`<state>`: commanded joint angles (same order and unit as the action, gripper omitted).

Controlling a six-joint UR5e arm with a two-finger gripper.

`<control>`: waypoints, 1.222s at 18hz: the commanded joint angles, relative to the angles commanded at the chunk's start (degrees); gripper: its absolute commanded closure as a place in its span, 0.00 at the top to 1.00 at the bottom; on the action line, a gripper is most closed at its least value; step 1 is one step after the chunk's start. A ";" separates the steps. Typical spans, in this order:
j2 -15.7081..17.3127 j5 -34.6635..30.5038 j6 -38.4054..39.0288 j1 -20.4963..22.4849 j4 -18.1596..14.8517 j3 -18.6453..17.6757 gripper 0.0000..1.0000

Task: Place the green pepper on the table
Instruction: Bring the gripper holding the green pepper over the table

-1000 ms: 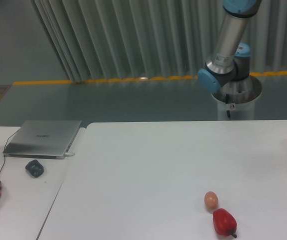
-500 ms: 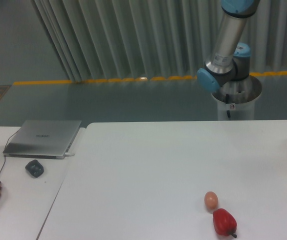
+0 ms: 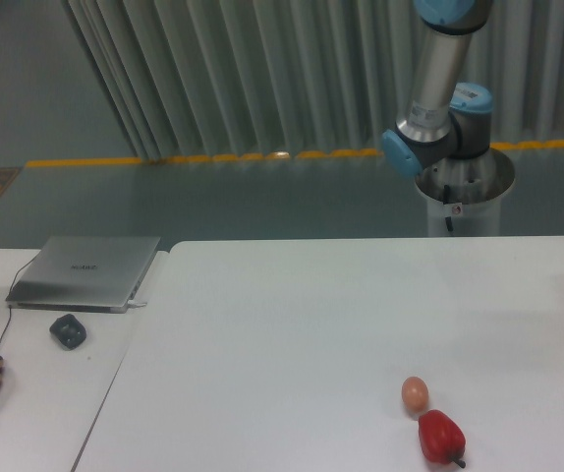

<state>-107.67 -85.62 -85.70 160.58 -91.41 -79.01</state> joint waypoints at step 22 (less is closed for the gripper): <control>-2.81 2.30 30.24 -17.75 17.05 -5.53 0.53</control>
<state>-110.48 -83.32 -55.46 142.83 -74.36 -84.54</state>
